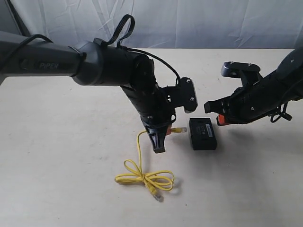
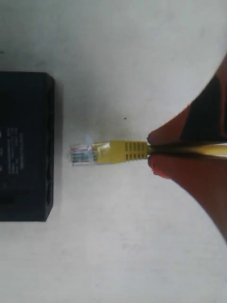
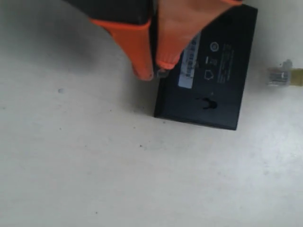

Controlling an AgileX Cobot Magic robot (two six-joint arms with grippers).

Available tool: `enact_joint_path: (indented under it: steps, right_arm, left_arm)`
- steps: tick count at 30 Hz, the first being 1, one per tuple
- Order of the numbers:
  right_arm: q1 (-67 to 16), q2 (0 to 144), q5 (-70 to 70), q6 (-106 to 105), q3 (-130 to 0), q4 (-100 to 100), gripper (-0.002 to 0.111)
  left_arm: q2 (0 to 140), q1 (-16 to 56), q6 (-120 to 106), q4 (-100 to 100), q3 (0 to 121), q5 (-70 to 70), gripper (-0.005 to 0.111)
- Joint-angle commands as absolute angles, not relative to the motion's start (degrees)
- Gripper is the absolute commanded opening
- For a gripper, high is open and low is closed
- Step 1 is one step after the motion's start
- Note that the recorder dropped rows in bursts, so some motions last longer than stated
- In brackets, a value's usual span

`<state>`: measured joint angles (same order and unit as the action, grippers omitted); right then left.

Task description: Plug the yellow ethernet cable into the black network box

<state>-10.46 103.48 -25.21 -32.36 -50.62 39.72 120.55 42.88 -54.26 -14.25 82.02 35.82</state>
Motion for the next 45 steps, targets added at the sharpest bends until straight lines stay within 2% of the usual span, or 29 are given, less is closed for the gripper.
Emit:
enact_joint_path:
  steps: [1,11,16,45]
  right_arm:
    - [-10.3,104.4,-24.7,-32.2,-50.6,39.5,0.000]
    - [-10.3,104.5,-23.2,-32.2,-50.6,39.5,0.000]
    - [-10.3,104.5,-22.3,-32.2,-50.6,39.5,0.000]
    - [-10.3,104.5,-22.2,-32.8,-50.6,39.5,0.000]
  left_arm:
    - [120.7,42.9,-54.3,-15.1,82.1,33.2,0.000]
    - [123.4,43.0,-57.1,-16.4,82.1,29.9,0.000]
    - [123.6,43.0,-65.1,-23.9,82.1,29.6,0.000]
    - [123.6,43.0,-64.9,-25.1,82.1,31.6,0.000]
